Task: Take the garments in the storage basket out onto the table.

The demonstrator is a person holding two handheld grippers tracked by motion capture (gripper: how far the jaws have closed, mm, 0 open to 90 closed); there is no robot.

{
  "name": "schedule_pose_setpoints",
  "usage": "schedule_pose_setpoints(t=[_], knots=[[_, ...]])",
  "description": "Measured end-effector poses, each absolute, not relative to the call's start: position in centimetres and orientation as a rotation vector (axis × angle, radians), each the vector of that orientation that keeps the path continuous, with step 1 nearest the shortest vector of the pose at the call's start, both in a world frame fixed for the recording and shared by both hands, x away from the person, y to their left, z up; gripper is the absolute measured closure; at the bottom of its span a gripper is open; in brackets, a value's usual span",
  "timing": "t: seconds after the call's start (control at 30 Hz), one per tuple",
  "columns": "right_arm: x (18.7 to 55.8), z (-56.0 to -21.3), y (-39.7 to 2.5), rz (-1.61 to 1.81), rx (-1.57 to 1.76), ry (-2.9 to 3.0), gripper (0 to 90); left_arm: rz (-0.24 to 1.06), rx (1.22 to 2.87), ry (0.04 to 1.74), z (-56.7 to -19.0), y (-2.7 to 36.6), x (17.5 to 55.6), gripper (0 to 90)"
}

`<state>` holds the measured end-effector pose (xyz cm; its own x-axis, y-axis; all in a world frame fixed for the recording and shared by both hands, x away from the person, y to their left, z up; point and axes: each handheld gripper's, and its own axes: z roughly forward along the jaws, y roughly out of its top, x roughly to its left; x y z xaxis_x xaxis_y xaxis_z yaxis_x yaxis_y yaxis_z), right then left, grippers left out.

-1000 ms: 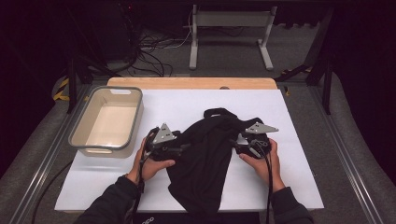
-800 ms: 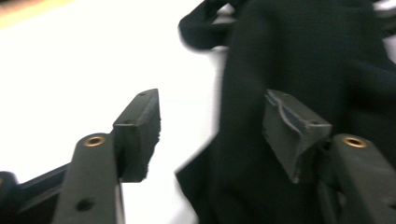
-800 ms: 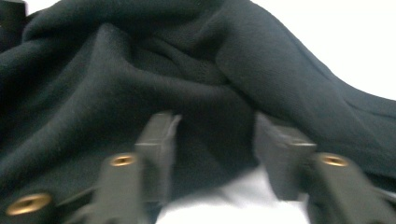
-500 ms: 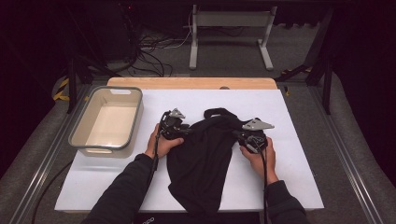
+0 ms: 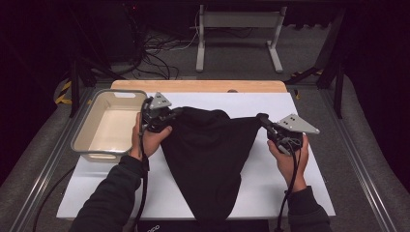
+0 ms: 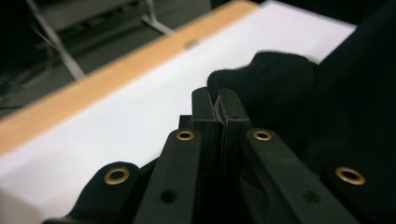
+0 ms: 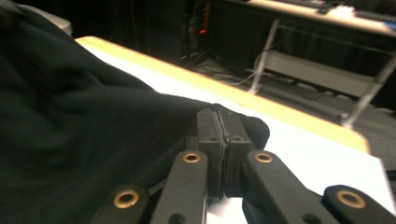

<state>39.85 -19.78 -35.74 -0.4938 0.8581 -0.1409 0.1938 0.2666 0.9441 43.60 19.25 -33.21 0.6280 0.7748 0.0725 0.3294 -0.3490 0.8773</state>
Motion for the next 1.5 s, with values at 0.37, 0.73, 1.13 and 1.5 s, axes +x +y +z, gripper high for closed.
schedule_pose_setpoints(t=[0.37, 0.73, 1.13, 1.5], knots=[[39.7, -36.4, -21.2, 1.245, 1.034, 1.826, 88.3, 0.623, 1.935, 0.888, -34.0, 20.1, 42.7, 78.4], [38.6, -37.6, -21.7, 1.185, 1.045, 1.928, 71.5, 0.585, 1.995, 0.693, -36.4, 19.6, 37.3, 55.8], [39.2, -43.2, -19.6, 1.096, 1.09, 2.16, 41.1, 0.334, 2.217, 0.527, -44.5, 16.6, 34.1, 35.8], [40.5, -45.6, -19.2, 1.065, 1.086, 2.254, 73.8, 0.154, 2.261, 0.559, -46.2, 16.7, 36.1, 85.9]])
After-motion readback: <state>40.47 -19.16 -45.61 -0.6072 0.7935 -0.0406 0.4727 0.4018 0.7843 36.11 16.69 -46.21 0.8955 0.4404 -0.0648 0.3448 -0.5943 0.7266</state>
